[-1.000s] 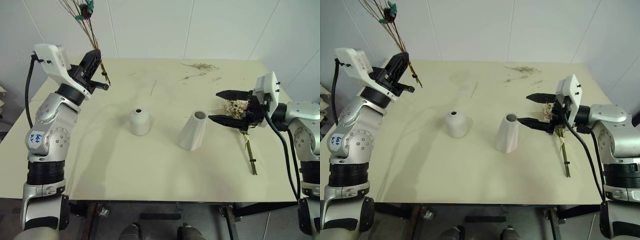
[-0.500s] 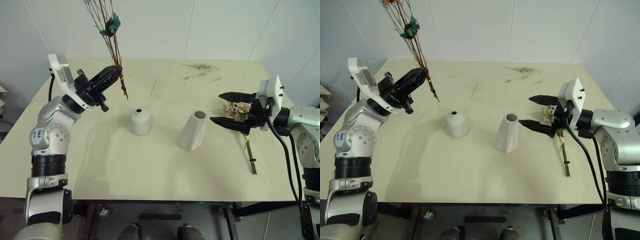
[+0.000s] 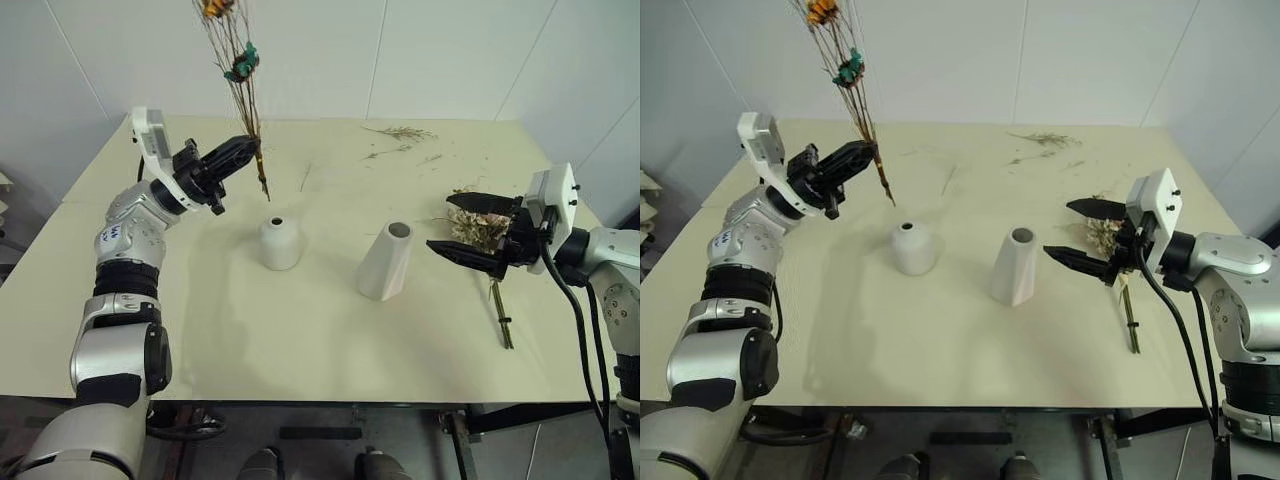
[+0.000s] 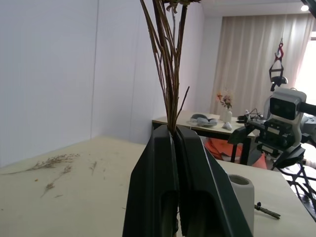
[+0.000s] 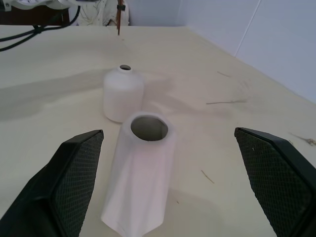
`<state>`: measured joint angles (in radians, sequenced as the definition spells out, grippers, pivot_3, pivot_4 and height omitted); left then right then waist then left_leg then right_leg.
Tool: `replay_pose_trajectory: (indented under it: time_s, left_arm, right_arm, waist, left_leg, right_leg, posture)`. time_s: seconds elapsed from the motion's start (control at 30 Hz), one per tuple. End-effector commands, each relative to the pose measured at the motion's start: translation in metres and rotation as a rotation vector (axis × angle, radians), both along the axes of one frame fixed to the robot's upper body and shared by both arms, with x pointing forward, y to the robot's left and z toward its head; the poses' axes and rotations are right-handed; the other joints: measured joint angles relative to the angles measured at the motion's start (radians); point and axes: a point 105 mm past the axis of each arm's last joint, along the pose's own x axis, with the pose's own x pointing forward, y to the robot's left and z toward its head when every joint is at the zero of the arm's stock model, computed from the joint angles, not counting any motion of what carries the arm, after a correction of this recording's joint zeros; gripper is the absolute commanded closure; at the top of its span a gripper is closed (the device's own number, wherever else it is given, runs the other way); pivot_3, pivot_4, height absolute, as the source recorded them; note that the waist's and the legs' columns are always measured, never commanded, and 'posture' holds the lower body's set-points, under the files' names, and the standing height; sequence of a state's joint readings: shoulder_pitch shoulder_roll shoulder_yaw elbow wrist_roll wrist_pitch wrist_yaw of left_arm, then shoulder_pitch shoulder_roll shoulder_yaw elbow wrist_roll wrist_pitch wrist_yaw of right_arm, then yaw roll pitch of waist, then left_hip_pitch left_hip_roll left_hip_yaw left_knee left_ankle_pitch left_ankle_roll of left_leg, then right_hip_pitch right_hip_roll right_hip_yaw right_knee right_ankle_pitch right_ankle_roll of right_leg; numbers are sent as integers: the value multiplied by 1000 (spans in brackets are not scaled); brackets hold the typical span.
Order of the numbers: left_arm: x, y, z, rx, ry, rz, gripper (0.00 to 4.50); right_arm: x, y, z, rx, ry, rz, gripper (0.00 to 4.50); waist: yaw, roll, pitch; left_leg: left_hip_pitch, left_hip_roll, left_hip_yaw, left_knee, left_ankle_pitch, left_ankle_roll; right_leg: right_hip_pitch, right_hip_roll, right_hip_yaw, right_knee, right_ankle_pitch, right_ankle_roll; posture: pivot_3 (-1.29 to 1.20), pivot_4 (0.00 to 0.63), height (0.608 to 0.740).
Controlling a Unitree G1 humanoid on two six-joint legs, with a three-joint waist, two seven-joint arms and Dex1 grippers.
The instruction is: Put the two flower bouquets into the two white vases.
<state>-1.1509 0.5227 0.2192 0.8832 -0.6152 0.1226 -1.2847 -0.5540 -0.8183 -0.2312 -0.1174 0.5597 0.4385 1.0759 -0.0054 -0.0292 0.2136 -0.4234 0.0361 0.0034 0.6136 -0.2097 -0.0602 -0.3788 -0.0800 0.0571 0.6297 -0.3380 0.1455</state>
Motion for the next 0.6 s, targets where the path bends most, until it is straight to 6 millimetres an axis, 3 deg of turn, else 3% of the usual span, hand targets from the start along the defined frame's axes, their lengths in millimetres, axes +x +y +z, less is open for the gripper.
replay_pose_trajectory:
  time_s: [0.03, 0.6]
  left_arm:
    - [-1, -3, 10, 2, -48, -21, 4468]
    - [21, -8, -9, 60, 3, 89, 4468]
  right_arm:
    - [-8, -5, 13, 1, -57, -22, 0]
    - [-18, -8, 9, 19, -45, -48, 0]
  waist:
    - [2, 0, 0]
    - [3, 0, 0]
  left_leg:
    - [0, 0, 0, 0, 0, 0]
    - [0, 0, 0, 0, 0, 0]
  right_leg:
    - [0, 0, 0, 0, 0, 0]
    - [0, 0, 0, 0, 0, 0]
  posture:
    - [0, 150, 740]
    - [0, 150, 740]
